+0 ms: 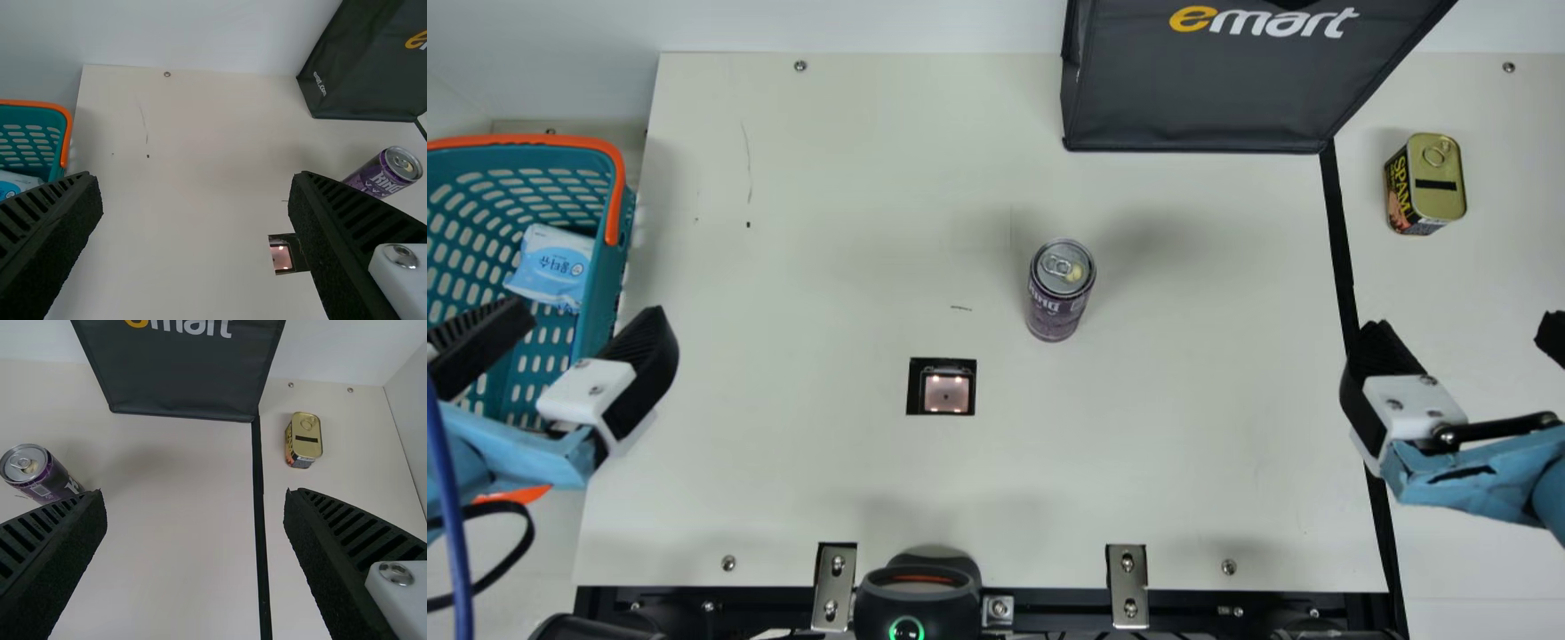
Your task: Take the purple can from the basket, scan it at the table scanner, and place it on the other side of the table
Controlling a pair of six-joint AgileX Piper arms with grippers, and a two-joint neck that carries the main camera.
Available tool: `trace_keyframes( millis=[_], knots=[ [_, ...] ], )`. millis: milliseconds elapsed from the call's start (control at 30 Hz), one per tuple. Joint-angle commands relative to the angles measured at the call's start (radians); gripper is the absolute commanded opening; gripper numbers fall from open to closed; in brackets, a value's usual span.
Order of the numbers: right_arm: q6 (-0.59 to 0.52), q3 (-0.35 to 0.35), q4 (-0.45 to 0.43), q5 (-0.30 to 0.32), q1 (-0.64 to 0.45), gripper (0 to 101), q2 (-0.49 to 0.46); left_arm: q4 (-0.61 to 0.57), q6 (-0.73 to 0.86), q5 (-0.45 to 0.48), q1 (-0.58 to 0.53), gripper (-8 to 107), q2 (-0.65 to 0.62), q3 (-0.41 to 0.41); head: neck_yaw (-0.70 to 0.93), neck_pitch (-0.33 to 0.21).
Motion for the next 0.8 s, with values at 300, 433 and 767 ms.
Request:
trace_keyframes(
  millis=[300, 433, 767],
  knots=[
    [0.0, 0.0, 0.0, 0.0, 0.0, 95, 0.0, 0.0, 0.0, 0.0, 0.0, 90, 0.0, 0.0, -0.183, -0.029],
    [0.0, 0.0, 0.0, 0.0, 0.0, 95, 0.0, 0.0, 0.0, 0.0, 0.0, 90, 0.0, 0.0, -0.09, -0.029],
    [0.0, 0.0, 0.0, 0.0, 0.0, 95, 0.0, 0.0, 0.0, 0.0, 0.0, 90, 0.0, 0.0, 0.003, -0.029]
  ],
)
